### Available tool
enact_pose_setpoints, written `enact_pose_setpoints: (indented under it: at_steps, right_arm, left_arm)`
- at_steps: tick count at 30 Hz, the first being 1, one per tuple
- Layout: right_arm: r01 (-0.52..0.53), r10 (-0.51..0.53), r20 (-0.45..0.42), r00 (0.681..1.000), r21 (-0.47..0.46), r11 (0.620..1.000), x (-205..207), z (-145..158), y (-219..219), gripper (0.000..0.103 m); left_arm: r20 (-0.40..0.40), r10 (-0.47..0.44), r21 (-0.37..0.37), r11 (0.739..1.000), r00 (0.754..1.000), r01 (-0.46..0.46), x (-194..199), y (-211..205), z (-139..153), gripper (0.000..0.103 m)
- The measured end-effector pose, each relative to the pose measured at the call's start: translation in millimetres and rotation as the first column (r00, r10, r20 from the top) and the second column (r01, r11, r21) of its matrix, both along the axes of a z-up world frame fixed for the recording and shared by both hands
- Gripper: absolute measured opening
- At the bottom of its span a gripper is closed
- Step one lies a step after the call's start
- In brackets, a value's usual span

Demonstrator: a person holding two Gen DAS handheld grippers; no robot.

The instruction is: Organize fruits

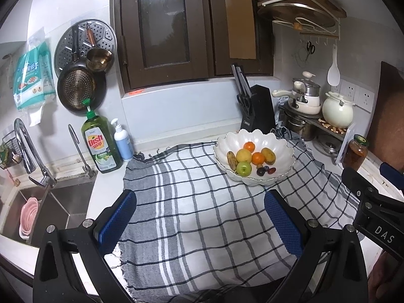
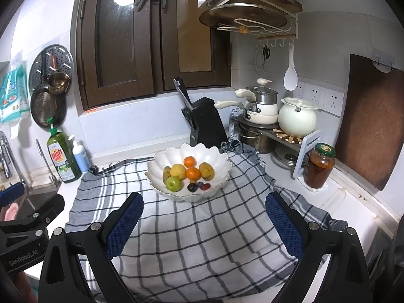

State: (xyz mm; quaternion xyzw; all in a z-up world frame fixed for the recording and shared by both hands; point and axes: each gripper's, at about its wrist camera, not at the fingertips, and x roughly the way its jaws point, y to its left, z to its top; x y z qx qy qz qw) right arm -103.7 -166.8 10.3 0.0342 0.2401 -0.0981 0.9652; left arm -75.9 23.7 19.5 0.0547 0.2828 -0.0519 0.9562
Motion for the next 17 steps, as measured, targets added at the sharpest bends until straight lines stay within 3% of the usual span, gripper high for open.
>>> enact_pose_setpoints:
  at_steps: [17]
  right_arm:
    - [0.005,-0.005,0.001,1.0,0.002,1.0,0.5,-0.3,-1.2,0.098]
  left_arm:
    - [-0.002,0.0,0.001,1.0,1.0,0.0,1.0,-1.3,0.0,0.103]
